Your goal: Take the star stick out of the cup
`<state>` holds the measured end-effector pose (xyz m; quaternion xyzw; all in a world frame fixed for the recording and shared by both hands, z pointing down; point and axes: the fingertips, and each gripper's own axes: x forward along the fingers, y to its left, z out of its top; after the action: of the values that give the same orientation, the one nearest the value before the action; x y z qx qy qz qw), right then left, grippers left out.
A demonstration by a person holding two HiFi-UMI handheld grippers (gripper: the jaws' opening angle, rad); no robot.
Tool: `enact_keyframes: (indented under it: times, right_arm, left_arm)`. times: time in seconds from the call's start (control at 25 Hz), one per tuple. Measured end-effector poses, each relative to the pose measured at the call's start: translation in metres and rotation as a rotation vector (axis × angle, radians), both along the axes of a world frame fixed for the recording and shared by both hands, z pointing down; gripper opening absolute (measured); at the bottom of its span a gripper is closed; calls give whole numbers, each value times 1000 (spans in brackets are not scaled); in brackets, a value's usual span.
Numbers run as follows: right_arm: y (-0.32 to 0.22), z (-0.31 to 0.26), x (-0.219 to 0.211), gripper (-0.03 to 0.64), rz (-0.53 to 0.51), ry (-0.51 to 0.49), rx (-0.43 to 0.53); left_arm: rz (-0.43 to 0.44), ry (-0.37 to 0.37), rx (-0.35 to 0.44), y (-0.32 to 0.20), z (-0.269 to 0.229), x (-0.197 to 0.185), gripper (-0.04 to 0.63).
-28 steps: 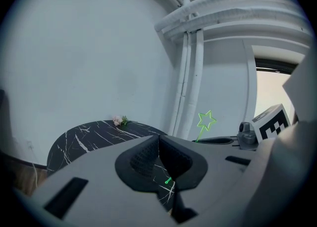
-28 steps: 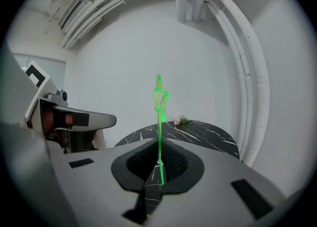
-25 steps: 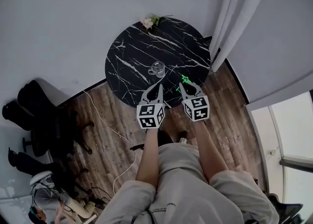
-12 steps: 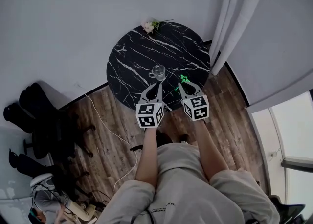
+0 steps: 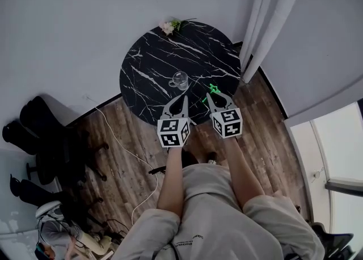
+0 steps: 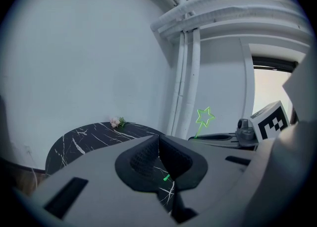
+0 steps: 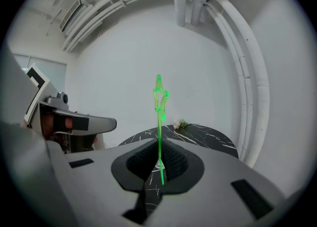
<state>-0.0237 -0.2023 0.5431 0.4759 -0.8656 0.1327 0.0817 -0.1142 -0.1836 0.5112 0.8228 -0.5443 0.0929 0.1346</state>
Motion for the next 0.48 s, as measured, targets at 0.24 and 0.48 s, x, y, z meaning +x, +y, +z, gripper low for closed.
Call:
enact_keyframes:
  times: [0.24,0.48]
  right_arm:
    - [0,4,-2,43,-5,3,-10]
    - [0,6,-5,43,-12,10,-13]
  left_arm:
    - [-12,-4,-24,4,9,-6,23]
    - [-22,17,-31,2,12,-7,23]
